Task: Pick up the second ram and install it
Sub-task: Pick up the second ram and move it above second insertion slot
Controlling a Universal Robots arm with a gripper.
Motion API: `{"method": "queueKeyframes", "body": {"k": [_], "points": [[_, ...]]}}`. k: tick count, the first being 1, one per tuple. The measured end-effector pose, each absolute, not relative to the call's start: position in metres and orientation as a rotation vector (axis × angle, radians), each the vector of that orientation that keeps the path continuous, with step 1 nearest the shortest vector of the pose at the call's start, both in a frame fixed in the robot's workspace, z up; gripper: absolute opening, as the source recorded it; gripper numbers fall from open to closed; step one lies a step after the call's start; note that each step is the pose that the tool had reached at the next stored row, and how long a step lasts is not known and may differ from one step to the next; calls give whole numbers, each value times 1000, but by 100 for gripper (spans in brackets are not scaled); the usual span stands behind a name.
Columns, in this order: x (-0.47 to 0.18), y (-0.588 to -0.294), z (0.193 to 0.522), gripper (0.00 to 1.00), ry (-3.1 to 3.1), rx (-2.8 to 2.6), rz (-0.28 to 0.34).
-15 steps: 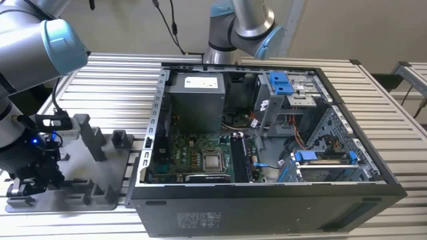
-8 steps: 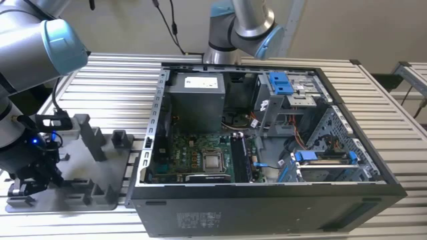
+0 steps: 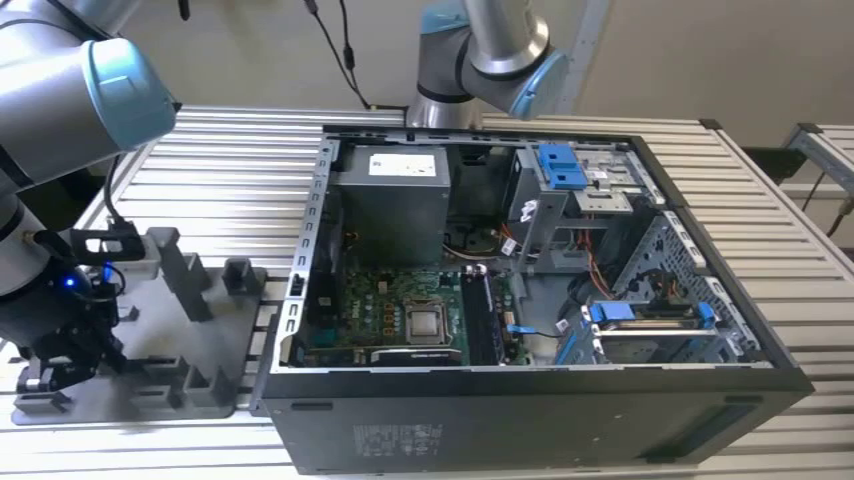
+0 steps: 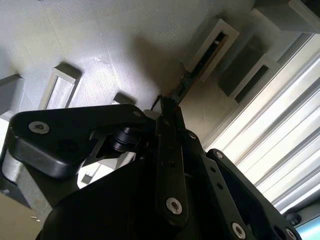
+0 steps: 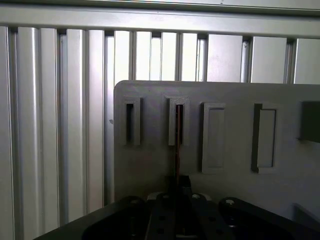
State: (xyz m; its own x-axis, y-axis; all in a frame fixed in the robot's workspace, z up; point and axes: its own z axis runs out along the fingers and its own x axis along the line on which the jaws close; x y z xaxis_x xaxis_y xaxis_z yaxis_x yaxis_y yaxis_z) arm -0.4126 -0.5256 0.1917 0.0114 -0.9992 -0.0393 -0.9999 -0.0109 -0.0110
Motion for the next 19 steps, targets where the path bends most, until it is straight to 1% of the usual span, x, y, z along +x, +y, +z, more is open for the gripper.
{"method": "queueKeyframes", "body": {"k": [19], "points": [[-413, -526, 192, 14, 2184, -2209, 31]]}}
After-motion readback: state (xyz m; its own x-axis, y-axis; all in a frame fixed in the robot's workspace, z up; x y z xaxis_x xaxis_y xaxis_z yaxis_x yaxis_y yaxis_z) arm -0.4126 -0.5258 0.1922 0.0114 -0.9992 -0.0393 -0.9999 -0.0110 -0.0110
